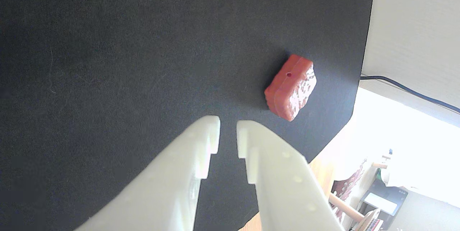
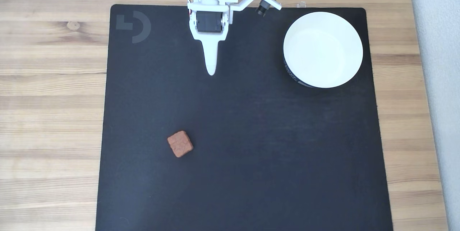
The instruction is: Pick up the toy and place it on the plate
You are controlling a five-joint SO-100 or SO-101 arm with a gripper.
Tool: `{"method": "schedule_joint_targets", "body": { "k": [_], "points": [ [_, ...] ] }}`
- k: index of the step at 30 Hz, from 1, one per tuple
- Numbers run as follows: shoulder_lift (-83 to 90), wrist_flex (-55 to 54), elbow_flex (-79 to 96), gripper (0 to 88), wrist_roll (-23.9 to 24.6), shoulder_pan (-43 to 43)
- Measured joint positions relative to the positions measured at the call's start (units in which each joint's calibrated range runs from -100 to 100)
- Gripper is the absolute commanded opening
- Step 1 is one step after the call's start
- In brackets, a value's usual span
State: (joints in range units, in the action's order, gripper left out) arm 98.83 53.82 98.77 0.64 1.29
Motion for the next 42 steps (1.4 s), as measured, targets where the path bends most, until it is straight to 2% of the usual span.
{"method": "schedule_joint_targets", "body": {
  "k": [12, 17, 22, 28, 42],
  "points": [
    [0.0, 0.8, 0.0, 2.5, 0.0, 0.1],
    [-2.2, 3.0, -5.4, 2.6, 0.0, 1.1],
    [-15.8, 2.9, -18.5, 2.3, 0.4, 6.3],
    [-36.6, -2.4, -33.3, 2.3, 0.6, 11.9],
    [-79.9, -3.0, -72.2, 2.3, 0.7, 12.4]
  ]
}}
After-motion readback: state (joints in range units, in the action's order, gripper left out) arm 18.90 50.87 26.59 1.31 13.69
